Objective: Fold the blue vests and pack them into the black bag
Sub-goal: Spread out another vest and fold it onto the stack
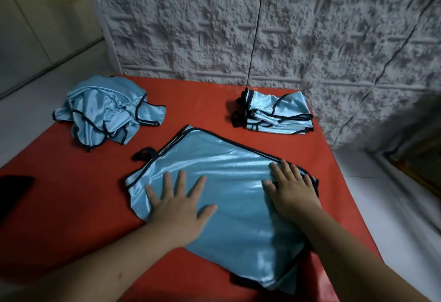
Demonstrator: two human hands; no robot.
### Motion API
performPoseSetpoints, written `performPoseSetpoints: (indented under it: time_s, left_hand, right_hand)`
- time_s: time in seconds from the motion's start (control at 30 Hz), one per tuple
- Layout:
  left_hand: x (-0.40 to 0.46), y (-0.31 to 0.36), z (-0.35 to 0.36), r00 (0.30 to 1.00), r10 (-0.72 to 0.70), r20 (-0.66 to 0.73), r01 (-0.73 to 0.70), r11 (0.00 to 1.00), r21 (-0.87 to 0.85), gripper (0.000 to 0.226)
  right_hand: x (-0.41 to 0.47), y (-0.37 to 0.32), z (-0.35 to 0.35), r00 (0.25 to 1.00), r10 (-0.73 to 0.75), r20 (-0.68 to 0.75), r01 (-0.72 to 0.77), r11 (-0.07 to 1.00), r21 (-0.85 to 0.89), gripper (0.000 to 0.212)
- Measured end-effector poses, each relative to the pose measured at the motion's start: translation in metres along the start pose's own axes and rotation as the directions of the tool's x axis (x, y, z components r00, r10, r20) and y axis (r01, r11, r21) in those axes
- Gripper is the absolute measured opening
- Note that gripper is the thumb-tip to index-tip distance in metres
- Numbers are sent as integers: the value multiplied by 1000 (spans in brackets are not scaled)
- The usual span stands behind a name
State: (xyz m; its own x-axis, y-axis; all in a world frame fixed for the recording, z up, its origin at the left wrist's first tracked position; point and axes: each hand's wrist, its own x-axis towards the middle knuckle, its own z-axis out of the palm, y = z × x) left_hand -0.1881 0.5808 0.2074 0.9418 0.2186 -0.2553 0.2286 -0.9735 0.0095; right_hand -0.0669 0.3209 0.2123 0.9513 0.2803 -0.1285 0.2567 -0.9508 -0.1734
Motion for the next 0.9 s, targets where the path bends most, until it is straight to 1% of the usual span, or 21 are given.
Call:
performPoseSetpoints:
  time_s: [0.07,0.13,0.23,0.3,0.33,0.37,0.4,0.43,0.47,0.5,0.53,0.57,0.63,0.67,0.73,0.8,0.9]
  left_hand:
    - [12,-9,-3,993,113,-15,-113,993,34,85]
    - [28,-19,-6,969,242,-40,-240,969,62,84]
    - [60,-35,-15,907,418,-42,-414,906,81,81]
    - [71,-39,-17,879,472,-73,-468,881,61,89]
    - [72,-39,-17,875,473,-103,-470,881,49,92]
    - [71,-38,-17,874,458,-160,-457,888,46,93]
    - [67,-38,-16,876,417,-241,-417,907,55,92]
    - [61,-38,-16,883,342,-320,-339,939,68,89]
    - [55,-38,-17,899,231,-373,-222,973,67,84]
    - [48,-40,-19,915,106,-388,-94,994,51,80]
    - [43,-41,-20,930,-7,-368,19,999,30,76]
    - [38,-43,-20,941,-97,-323,108,994,15,75]
    - [31,-48,-18,957,-192,-218,195,981,-6,77]
    - [29,-52,-16,964,-205,-169,203,979,-31,78]
    - [31,-61,-13,979,-176,-104,167,982,-91,77]
    - [36,-66,-12,991,-97,-87,87,989,-120,75]
    - [48,-61,-15,994,23,-105,-36,991,-127,72]
  right_hand:
    - [-14,3,-4,999,22,-28,-23,999,-27,60]
    - [-30,5,-12,997,75,-27,-77,995,-70,56]
    - [-49,6,-32,975,196,109,-175,969,-177,58]
    - [-57,3,-42,954,255,159,-215,949,-231,64]
    - [-59,1,-44,953,266,142,-230,946,-227,65]
    - [-59,-1,-45,960,257,106,-231,950,-210,65]
    - [-56,-2,-44,973,219,65,-204,961,-184,66]
    - [-52,-3,-42,988,152,37,-145,980,-139,69]
    - [-46,-5,-40,998,60,33,-57,996,-75,73]
    - [-40,-8,-36,998,-34,44,35,999,-10,75]
    - [-34,-11,-30,992,-108,61,107,994,31,75]
    - [-30,-13,-24,985,-149,85,146,988,41,74]
    - [-25,-14,-8,981,-164,102,164,986,6,72]
    - [-24,-14,-3,982,-160,98,163,986,-23,74]
    - [-24,-12,1,987,-128,95,133,990,-45,79]
    - [-26,-8,1,994,-76,82,81,995,-50,74]
    - [-32,-3,0,998,14,60,-12,999,-36,67]
